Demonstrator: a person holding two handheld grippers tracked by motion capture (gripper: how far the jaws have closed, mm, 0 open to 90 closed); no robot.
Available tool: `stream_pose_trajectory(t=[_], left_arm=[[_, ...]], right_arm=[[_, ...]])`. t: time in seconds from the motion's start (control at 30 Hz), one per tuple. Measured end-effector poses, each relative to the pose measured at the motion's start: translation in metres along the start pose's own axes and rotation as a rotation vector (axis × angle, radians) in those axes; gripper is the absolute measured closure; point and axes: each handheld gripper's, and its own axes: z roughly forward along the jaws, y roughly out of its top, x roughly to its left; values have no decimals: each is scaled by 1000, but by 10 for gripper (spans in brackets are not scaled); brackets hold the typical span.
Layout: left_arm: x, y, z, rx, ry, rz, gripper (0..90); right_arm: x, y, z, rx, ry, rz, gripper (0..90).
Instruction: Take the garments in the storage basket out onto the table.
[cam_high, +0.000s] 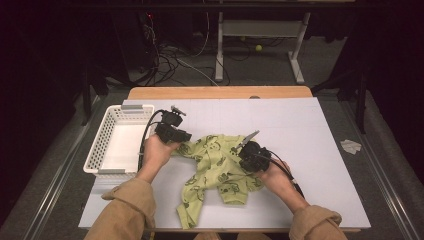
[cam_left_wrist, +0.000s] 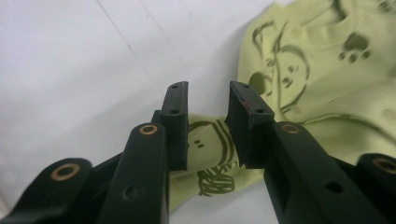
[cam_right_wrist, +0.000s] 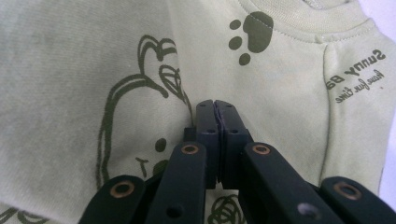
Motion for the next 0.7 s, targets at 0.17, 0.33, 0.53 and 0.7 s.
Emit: stream_pose_trajectory(t=[0.17,0.33,0.53,0.7], left_arm=[[-12,-6,16,81,-6,44,606],[-14,-13,23,111,-15,45,602],[-15,-13,25,106,-11,71,754],[-12,-11,22,68,-1,70,843]], right_arm=[[-2,-3,0,-3,7,7,900],[-4,-4,-1,-14,-10,26,811],[-25,-9,-17,-102,-38,127,730],[-42,-18,-20,-103,-59,193,695]])
